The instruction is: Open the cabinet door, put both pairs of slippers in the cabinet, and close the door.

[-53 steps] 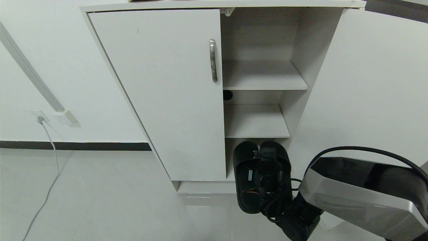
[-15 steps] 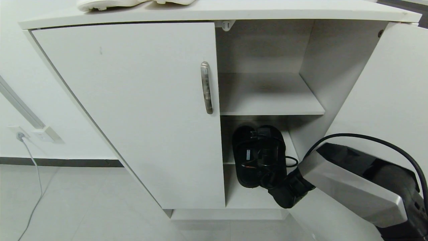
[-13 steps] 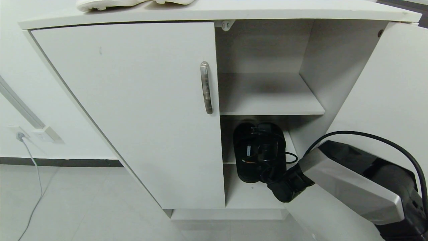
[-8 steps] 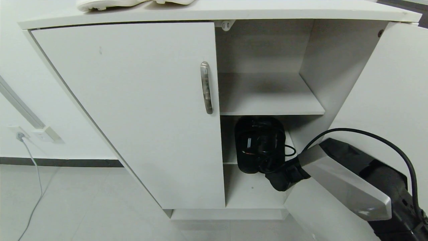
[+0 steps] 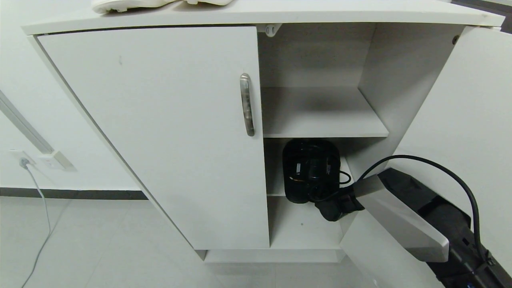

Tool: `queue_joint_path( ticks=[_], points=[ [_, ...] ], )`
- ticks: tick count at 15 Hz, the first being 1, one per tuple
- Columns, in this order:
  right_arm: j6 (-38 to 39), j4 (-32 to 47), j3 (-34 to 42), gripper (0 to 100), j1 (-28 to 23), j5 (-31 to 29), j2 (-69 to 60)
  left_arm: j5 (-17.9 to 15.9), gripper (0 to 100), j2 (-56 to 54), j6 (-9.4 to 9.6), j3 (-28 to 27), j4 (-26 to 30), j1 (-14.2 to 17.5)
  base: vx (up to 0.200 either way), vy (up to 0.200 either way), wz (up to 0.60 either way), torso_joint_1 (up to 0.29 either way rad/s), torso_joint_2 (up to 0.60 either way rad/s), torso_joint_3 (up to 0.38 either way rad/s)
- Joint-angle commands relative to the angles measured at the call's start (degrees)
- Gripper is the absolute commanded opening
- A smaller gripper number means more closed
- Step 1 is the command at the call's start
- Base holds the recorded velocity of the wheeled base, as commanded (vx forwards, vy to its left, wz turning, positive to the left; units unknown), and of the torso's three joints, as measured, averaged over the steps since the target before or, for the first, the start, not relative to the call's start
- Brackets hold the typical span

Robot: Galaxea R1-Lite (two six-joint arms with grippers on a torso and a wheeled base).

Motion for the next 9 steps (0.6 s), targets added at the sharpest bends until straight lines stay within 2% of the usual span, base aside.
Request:
queue_joint_path(
  ticks=[1,6,9],
  points=[
    [-0.01,0.09,-0.16,100,-0.06,-0.03,0.42,0.01,0,0.05,-0.01,0.01,0.02,0.01,0.000,0.000,0.00,0.000,0.00,0.000],
    [-0.09,0.00,1.86,100,0.03,-0.12,-0.55,0.01,0,0.05,-0.01,0.01,0.02,0.01,0.000,0.000,0.00,0.000,0.00,0.000],
    [-0.01,-1.23,11.09,100,1.26,-0.12,-6.88,-0.17,0,0.05,-0.01,0.01,0.02,0.01,0.000,0.000,0.00,0.000,0.00,0.000]
  ],
)
